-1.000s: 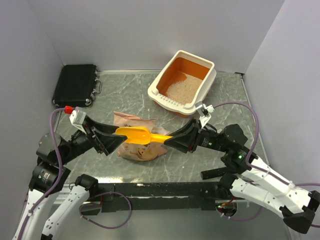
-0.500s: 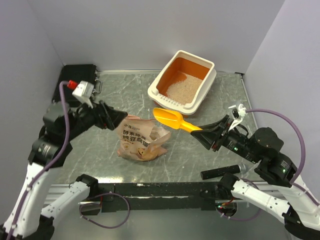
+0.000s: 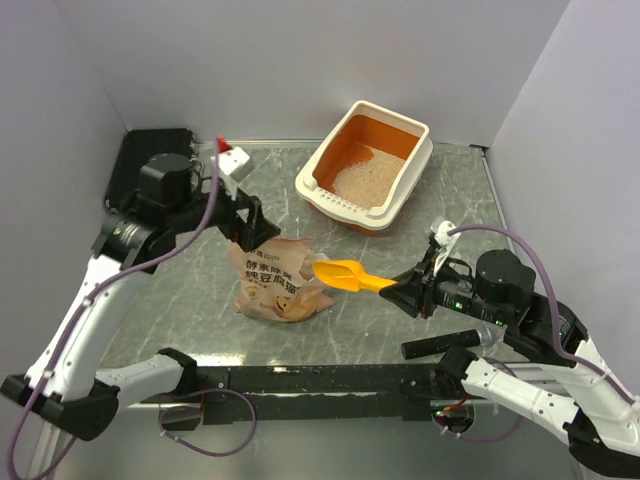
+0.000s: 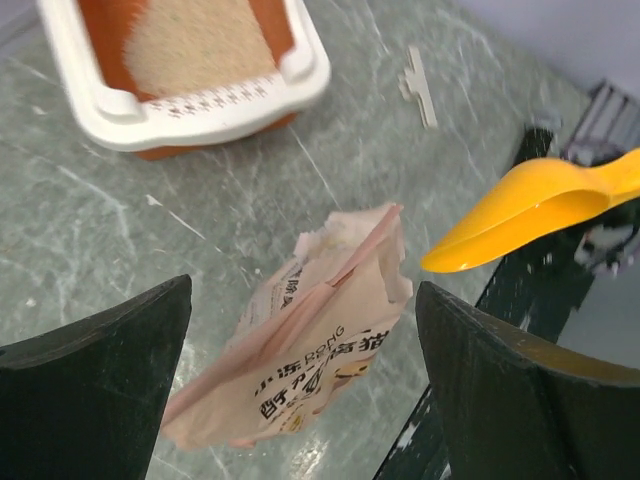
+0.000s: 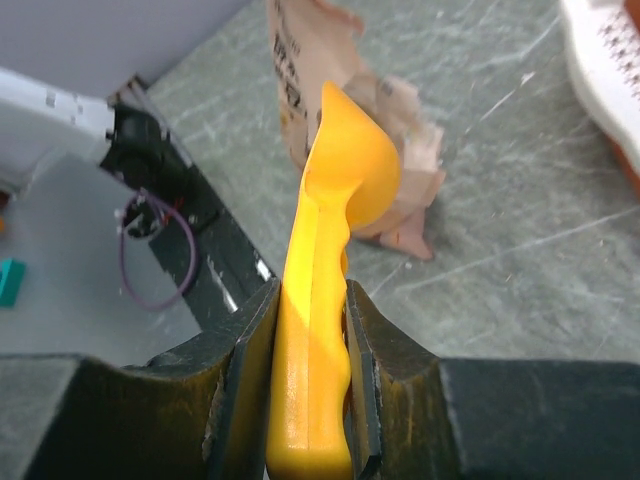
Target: Fill the litter box with clean litter
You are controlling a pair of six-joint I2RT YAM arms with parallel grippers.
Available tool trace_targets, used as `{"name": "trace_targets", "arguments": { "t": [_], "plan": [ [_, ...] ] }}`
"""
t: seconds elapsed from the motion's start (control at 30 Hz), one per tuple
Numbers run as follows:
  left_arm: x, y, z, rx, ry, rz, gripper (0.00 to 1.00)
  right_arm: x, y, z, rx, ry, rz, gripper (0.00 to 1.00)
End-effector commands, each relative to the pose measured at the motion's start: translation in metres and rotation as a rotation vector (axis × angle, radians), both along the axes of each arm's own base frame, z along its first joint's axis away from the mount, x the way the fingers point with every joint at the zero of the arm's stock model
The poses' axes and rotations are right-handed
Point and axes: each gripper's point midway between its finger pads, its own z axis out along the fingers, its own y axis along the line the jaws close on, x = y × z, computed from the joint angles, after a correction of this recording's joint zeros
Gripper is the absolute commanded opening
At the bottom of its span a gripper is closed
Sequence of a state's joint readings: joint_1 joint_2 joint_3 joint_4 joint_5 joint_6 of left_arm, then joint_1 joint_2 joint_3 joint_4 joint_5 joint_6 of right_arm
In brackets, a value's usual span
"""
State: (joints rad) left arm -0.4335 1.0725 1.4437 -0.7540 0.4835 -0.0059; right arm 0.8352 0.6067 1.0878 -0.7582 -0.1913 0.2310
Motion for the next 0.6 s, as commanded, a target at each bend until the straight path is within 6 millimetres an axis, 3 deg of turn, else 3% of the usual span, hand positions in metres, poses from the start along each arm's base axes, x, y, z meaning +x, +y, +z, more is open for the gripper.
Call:
{"name": "trace_targets", "arguments": {
  "t": [0.0,0.1,0.23,0.47,0.57],
  "plan": [
    [-0.006,-0.029,-0.033,0.083,0.01,-0.224,0.97,-0.022,-0.005,0.009,0.007,-0.006,0.081,0.0],
    [-0.001,-0.036,-0.062,0.148,0.041,-0.247,0.96,-0.033,-0.009,0.008,0.014,0.005,0.117,0.0],
    [0.006,-0.036,-0.082,0.187,0.075,-0.254,0.94,-0.046,-0.014,0.008,0.042,-0.005,0.154,0.0],
    [-0.008,-0.027,-0.082,0.188,0.088,-0.237,0.93,-0.051,-0.013,-0.01,0.026,0.014,0.177,0.0],
    [-0.014,-0.021,-0.089,0.205,0.116,-0.216,0.84,-0.048,-0.015,-0.01,0.026,0.004,0.158,0.0]
  ]
}}
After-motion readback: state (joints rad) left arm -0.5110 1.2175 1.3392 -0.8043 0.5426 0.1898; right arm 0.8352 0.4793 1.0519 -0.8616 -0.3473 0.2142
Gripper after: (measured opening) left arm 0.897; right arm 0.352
